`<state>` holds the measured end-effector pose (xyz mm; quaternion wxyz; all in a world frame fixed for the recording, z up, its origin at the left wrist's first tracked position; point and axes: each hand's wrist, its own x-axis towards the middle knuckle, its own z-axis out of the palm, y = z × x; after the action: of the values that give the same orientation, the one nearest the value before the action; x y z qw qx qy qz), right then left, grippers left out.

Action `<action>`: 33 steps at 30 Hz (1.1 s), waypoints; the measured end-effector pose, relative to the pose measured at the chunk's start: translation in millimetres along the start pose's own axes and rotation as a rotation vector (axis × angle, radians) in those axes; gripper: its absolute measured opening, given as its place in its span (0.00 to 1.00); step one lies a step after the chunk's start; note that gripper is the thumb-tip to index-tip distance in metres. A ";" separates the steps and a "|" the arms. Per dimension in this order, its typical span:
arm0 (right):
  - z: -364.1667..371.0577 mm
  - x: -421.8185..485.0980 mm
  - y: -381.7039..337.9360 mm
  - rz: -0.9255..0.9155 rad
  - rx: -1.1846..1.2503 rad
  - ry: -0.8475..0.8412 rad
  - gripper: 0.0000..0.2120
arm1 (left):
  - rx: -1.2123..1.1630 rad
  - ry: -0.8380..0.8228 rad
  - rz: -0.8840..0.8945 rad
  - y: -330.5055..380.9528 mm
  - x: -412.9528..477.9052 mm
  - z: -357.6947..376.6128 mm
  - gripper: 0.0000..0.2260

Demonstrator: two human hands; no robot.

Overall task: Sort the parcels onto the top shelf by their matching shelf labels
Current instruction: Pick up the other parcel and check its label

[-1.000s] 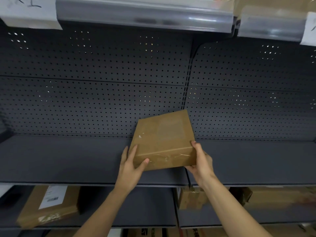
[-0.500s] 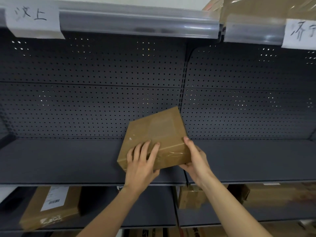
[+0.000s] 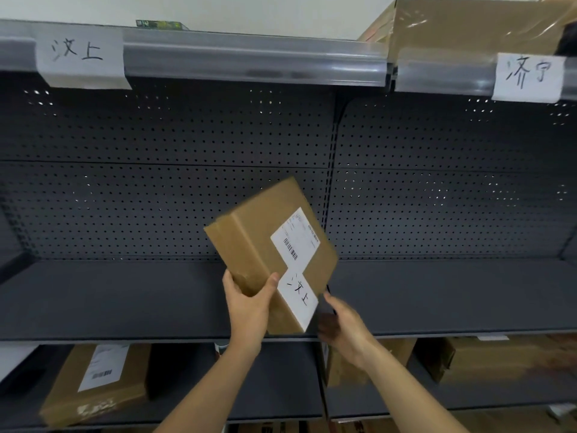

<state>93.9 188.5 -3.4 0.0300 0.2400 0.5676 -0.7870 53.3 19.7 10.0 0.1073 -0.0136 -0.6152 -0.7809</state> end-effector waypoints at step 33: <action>-29.4 -12.9 -28.2 -0.408 -0.048 -0.060 0.23 | 0.068 -0.266 -0.035 5.8 16.1 -64.4 0.27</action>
<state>106.4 222.3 19.6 -0.1075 0.0960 0.6218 -0.7698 45.8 -46.1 2.4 0.0114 -0.1027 -0.6503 -0.7527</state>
